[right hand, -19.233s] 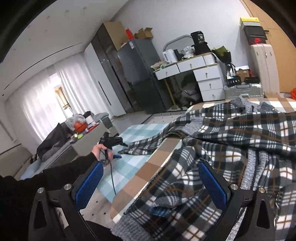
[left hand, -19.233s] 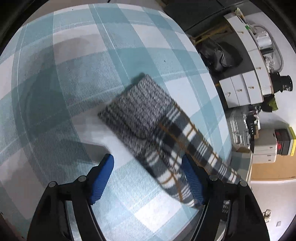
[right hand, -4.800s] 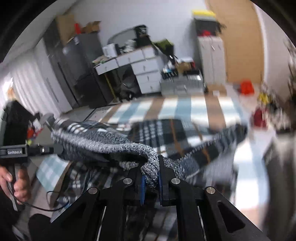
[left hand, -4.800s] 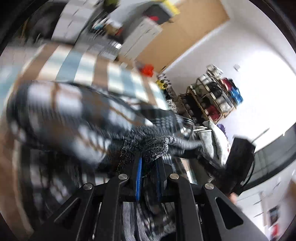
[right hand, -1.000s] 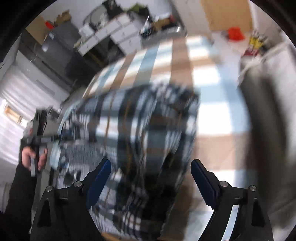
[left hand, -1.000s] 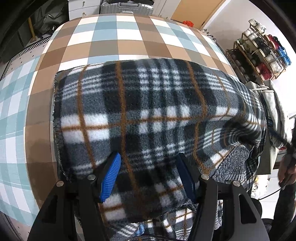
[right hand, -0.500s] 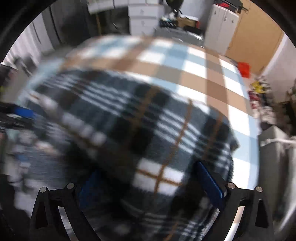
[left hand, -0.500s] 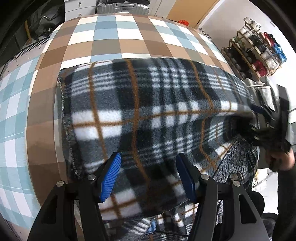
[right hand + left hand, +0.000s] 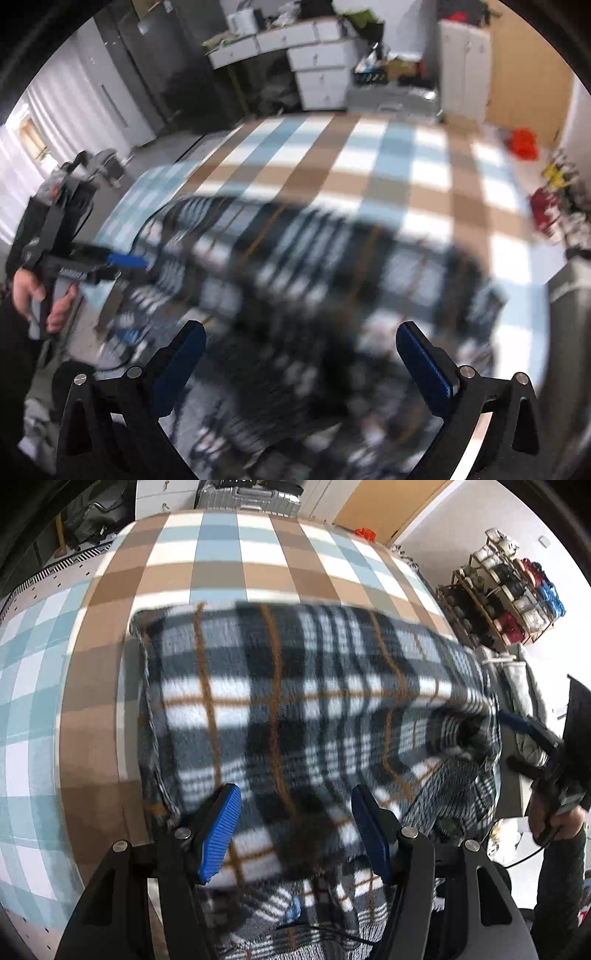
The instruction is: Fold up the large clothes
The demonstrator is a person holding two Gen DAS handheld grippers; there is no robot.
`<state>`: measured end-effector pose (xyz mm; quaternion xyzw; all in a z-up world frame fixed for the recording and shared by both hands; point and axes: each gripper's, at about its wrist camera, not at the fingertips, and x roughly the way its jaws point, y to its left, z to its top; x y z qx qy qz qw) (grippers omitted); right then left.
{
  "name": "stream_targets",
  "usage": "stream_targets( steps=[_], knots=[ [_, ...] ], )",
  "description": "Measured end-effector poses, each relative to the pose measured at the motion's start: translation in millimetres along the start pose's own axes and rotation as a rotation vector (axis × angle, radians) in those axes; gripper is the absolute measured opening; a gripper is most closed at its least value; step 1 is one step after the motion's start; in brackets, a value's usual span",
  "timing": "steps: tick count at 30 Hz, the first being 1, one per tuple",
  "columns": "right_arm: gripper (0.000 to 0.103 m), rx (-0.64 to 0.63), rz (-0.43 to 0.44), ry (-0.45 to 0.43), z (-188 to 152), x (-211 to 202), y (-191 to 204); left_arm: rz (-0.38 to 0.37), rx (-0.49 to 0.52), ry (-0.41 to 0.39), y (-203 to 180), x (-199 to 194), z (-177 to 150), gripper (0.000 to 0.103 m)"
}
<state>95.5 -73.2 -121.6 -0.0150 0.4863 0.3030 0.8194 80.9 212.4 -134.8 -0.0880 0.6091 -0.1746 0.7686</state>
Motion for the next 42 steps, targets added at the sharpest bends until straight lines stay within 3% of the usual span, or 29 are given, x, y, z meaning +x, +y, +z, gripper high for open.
stream_targets(
  steps=[2, 4, 5, 7, 11, 14, 17, 19, 21, 23, 25, 27, 32, 35, 39, 42],
  knots=[
    [0.103, -0.017, -0.038, 0.046, -14, 19, 6, 0.010, 0.015, 0.000, 5, 9, -7, 0.057],
    [0.103, -0.002, -0.215, 0.142, -30, 47, 5, 0.000, 0.000, -0.018, 10, 13, -12, 0.057],
    [0.103, 0.014, -0.263, 0.178, -40, 59, 4, -0.001, -0.013, -0.031, 11, 10, -16, 0.057],
    [0.103, 0.051, -0.241, 0.130, -50, 54, 5, 0.029, -0.024, -0.030, 7, 2, -21, 0.057],
    [0.103, 0.029, -0.233, 0.089, -48, 30, 18, 0.085, 0.060, -0.029, -15, -15, -34, 0.057],
    [0.103, 0.025, -0.222, -0.002, -28, 8, 26, 0.021, 0.057, -0.053, -23, -24, -35, 0.057],
    [0.103, 0.109, -0.130, -0.086, -2, 5, 23, -0.021, 0.023, -0.051, -31, -14, -22, 0.057],
    [0.103, 0.149, -0.106, -0.053, 8, 26, 21, -0.018, -0.013, -0.045, -26, -5, -16, 0.057],
    [0.103, 0.163, -0.147, 0.022, 8, 53, 15, -0.020, -0.062, -0.007, -21, 12, -17, 0.057],
    [0.103, 0.147, -0.187, 0.134, -5, 82, 17, -0.034, -0.069, -0.020, -14, 18, -24, 0.057],
    [0.103, 0.086, -0.197, 0.118, -19, 81, 22, -0.050, -0.047, -0.031, -12, 14, -30, 0.057],
    [0.103, 0.077, -0.197, 0.166, -28, 76, 22, -0.051, -0.020, -0.025, -8, 9, -37, 0.057],
    [0.103, -0.106, -0.281, 0.252, -43, 73, 43, 0.020, 0.070, 0.013, -12, 3, -41, 0.057],
    [0.103, -0.086, -0.252, 0.224, -29, 50, 41, 0.045, 0.107, 0.035, -22, -9, -31, 0.057],
    [0.103, -0.065, -0.279, 0.078, 18, 7, 24, -0.051, 0.125, -0.036, -34, -46, 3, 0.057],
    [0.103, 0.045, -0.242, 0.001, 56, -6, -2, -0.030, 0.130, -0.099, -39, -59, 31, 0.057]
  ],
)
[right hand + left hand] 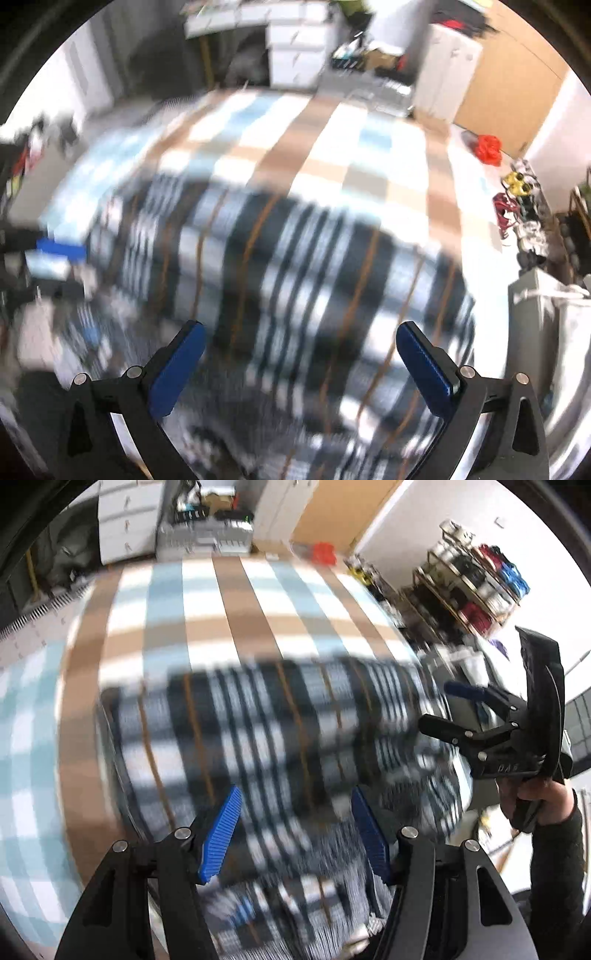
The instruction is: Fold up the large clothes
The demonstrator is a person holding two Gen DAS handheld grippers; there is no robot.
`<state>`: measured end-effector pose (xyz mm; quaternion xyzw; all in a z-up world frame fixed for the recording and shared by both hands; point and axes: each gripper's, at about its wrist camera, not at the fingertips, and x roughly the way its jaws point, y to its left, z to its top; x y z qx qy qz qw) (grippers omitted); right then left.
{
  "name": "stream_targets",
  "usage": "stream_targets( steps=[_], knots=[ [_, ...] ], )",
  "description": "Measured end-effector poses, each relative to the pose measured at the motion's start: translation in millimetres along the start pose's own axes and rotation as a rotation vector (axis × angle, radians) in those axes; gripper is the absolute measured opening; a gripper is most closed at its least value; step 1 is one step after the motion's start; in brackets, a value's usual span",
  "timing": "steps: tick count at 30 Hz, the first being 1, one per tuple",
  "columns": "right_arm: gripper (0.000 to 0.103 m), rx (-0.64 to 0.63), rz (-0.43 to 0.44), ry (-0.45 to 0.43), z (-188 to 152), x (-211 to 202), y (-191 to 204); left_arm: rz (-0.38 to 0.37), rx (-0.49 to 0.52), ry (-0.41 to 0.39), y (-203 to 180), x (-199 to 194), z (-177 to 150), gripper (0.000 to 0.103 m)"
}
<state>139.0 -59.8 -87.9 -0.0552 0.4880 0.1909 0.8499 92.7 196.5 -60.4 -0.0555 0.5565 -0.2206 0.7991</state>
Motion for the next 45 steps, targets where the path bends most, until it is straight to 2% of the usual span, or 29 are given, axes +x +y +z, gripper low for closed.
stream_targets(
  steps=[2, 3, 5, 6, 8, 10, 14, 17, 19, 21, 23, 25, 27, 28, 29, 30, 31, 32, 33, 37, 39, 40, 41, 45],
  knots=[
    [0.103, 0.076, 0.030, 0.060, 18, 21, -18, 0.026, -0.027, -0.004, 11, 10, 20, 0.057],
    [0.103, 0.104, 0.040, 0.110, 19, 36, -24, 0.036, -0.052, 0.017, 19, 21, 24, 0.057],
    [0.103, 0.142, 0.002, 0.214, 15, 73, -39, 0.083, -0.102, 0.082, 37, 49, 29, 0.057],
    [0.103, 0.143, -0.005, 0.238, 4, 85, -43, 0.103, -0.120, 0.114, 40, 66, 23, 0.057],
    [0.103, 0.067, -0.042, 0.207, -3, 101, -41, 0.067, -0.146, 0.136, 53, 87, 23, 0.057],
    [0.103, -0.018, -0.069, 0.168, -2, 104, -31, 0.032, -0.159, 0.110, 59, 89, 21, 0.057],
    [0.103, -0.006, -0.014, 0.140, -4, 109, -39, 0.015, -0.127, 0.101, 60, 86, 16, 0.057],
    [0.103, -0.026, -0.018, 0.120, -5, 89, -36, 0.038, -0.098, 0.092, 55, 70, 6, 0.057],
    [0.103, 0.008, -0.016, 0.065, 1, 67, -38, 0.053, -0.094, 0.064, 54, 57, 2, 0.057],
    [0.103, 0.069, 0.036, 0.010, -6, 48, -51, 0.074, -0.098, 0.041, 57, 48, -7, 0.057],
    [0.103, 0.097, 0.037, 0.021, -17, 50, -56, 0.089, -0.105, 0.048, 60, 51, -18, 0.057],
    [0.103, 0.060, -0.005, 0.092, -29, 73, -54, 0.123, -0.120, 0.062, 60, 61, -21, 0.057],
    [0.103, -0.154, -0.146, 0.064, -40, 81, -26, 0.177, -0.119, 0.053, 51, 58, -26, 0.057],
    [0.103, -0.202, -0.183, 0.074, -44, 79, -17, 0.203, -0.111, 0.048, 43, 53, -29, 0.057],
    [0.103, -0.206, -0.203, 0.080, -44, 74, -11, 0.193, -0.105, 0.042, 35, 45, -33, 0.057],
    [0.103, -0.179, -0.183, 0.072, -44, 65, -9, 0.171, -0.100, 0.037, 30, 38, -36, 0.057],
    [0.103, -0.127, -0.103, 0.042, -44, 47, -8, 0.138, -0.091, 0.022, 24, 26, -42, 0.057],
    [0.103, -0.083, -0.033, 0.009, -46, 30, -8, 0.138, -0.086, 0.006, 18, 15, -49, 0.057],
    [0.103, -0.026, 0.046, -0.048, -50, 5, -8, 0.152, -0.082, -0.016, 10, 4, -56, 0.057],
    [0.103, 0.091, 0.265, -0.237, -77, -70, -3, 0.189, -0.059, -0.122, -16, -40, -94, 0.057],
    [0.103, 0.113, 0.375, -0.332, -93, -100, 3, 0.250, -0.056, -0.191, -29, -59, -117, 0.064],
    [0.103, 0.115, 0.417, -0.388, -103, -114, 9, 0.267, -0.058, -0.222, -34, -66, -127, 0.076],
    [0.103, 0.102, 0.448, -0.444, -113, -127, 16, 0.289, -0.063, -0.264, -41, -74, -140, 0.082],
    [0.103, 0.035, 0.464, -0.619, -149, -148, 39, 0.298, -0.052, -0.344, -58, -73, -159, 0.082]
  ],
)
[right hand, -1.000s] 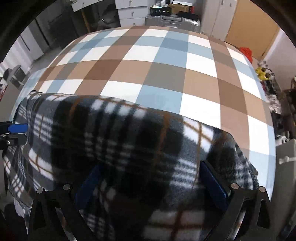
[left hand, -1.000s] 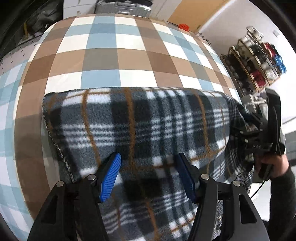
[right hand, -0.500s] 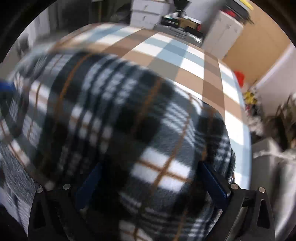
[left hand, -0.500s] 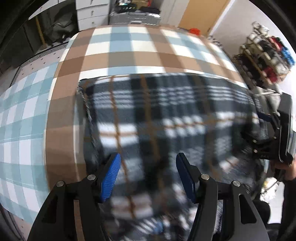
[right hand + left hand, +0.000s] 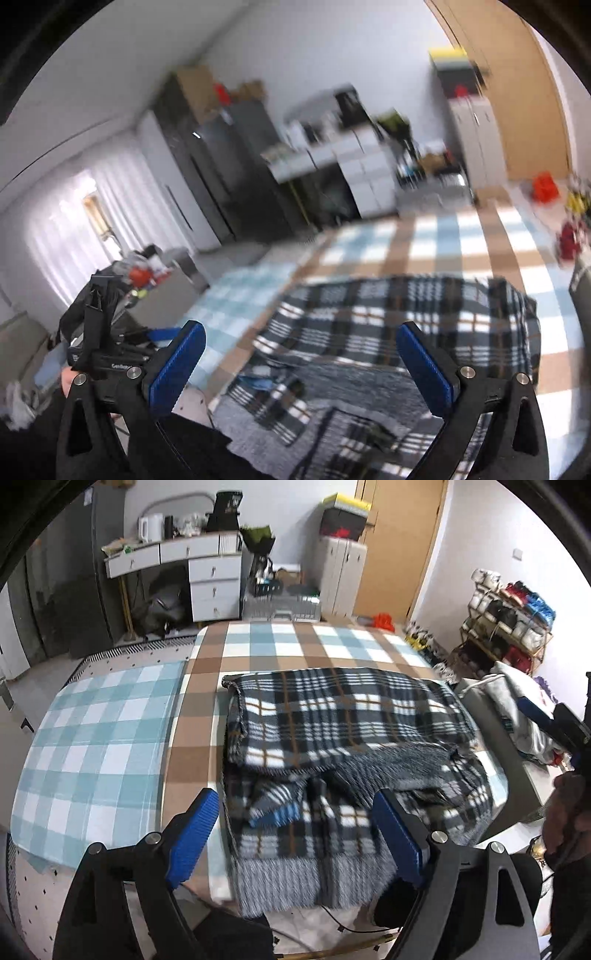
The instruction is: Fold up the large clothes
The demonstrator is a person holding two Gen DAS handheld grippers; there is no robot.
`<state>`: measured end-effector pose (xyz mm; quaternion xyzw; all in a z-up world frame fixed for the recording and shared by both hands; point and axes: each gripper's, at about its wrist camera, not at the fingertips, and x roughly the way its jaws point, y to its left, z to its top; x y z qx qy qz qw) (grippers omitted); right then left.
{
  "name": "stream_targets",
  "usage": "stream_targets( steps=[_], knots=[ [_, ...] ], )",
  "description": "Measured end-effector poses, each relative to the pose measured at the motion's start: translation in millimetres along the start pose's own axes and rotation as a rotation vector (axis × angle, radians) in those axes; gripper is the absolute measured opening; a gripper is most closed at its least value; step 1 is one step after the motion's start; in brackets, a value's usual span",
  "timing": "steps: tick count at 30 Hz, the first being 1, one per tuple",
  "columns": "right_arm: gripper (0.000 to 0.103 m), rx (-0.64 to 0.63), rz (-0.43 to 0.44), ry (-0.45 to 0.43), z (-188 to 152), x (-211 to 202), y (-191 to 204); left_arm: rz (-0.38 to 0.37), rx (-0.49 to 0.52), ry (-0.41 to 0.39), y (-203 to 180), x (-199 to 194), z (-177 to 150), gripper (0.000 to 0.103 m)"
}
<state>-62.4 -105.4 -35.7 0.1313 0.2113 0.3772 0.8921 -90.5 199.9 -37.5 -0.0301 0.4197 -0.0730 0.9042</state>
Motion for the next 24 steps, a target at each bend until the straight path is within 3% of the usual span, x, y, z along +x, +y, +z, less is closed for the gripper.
stream_targets(
  steps=[4, 10, 13, 16, 24],
  knots=[
    [0.103, -0.040, -0.062, -0.055, -34, -8, 7, 0.078, -0.011, -0.053, -8, 0, -26, 0.083],
    [0.103, 0.034, -0.170, 0.022, -77, -7, -22, 0.132, -0.006, -0.038, -16, 10, -58, 0.083],
    [0.103, 0.103, -0.152, 0.006, -78, -18, -33, 0.164, 0.015, -0.030, -23, 12, -69, 0.083],
    [0.103, 0.146, -0.197, 0.001, -78, -24, -45, 0.186, 0.029, -0.030, -27, 15, -78, 0.083],
    [0.103, 0.251, -0.177, -0.022, -80, -32, -64, 0.171, -0.064, 0.040, -10, 35, -100, 0.083]
  ],
)
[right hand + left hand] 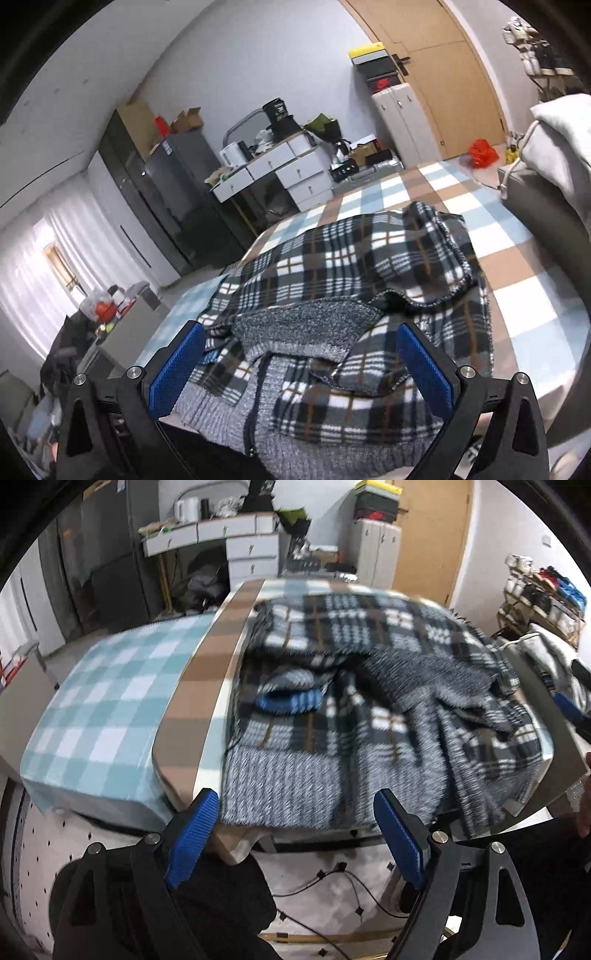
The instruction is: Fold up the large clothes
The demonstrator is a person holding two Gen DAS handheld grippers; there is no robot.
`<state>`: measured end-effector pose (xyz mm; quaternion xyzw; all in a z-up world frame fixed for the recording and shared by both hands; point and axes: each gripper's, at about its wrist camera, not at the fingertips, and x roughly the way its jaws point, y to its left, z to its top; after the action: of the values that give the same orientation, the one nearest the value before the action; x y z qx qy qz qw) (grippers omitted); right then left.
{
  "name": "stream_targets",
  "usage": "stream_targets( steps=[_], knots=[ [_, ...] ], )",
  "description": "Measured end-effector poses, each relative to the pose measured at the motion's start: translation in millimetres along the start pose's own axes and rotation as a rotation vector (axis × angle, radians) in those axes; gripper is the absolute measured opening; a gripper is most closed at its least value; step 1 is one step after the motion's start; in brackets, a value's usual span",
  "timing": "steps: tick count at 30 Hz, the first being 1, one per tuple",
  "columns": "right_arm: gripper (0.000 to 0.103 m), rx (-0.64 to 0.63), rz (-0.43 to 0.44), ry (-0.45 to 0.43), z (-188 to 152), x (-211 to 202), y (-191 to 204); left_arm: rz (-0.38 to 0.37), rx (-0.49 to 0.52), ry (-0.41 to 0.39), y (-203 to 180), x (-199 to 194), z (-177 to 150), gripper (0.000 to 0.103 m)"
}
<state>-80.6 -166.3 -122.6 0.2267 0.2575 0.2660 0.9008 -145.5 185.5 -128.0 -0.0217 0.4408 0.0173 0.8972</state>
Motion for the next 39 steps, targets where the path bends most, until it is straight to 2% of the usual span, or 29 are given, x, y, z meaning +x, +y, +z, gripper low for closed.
stream_targets(
  steps=[2, 5, 9, 14, 15, 21, 25, 34, 35, 37, 39],
  knots=[
    [0.103, 0.012, 0.005, -0.002, 0, -2, -3, -0.004, -0.006, 0.038, 8, 6, -1, 0.083],
    [0.103, 0.019, 0.030, -0.006, -1, -5, -4, 0.020, -0.025, 0.150, 29, 17, 4, 0.083],
    [0.103, 0.008, 0.054, -0.012, -1, -8, -2, -0.010, -0.100, 0.189, 58, 17, 7, 0.083],
    [0.103, 0.032, 0.087, -0.018, -1, -11, -5, -0.298, -0.323, 0.303, 82, 30, 1, 0.083],
    [0.103, 0.039, 0.093, -0.020, -1, -12, -6, -0.318, -0.355, 0.306, 85, 32, 0, 0.083],
    [0.103, 0.072, 0.110, -0.033, 0, -16, -11, -0.352, -0.450, 0.339, 88, 45, -2, 0.083],
    [0.103, 0.100, 0.119, -0.044, 1, -19, -15, -0.343, -0.489, 0.368, 93, 57, -7, 0.083],
    [0.103, 0.101, 0.120, -0.043, 1, -20, -17, -0.366, -0.527, 0.336, 92, 58, -5, 0.082],
    [0.103, 0.098, 0.119, -0.043, 0, -20, -16, -0.334, -0.534, 0.333, 93, 55, -5, 0.076],
    [0.103, 0.092, 0.117, -0.042, -1, -20, -14, -0.341, -0.547, 0.325, 97, 54, -3, 0.062],
    [0.103, 0.091, 0.116, -0.037, -1, -19, -14, -0.360, -0.540, 0.332, 94, 55, -2, 0.059]
  ],
)
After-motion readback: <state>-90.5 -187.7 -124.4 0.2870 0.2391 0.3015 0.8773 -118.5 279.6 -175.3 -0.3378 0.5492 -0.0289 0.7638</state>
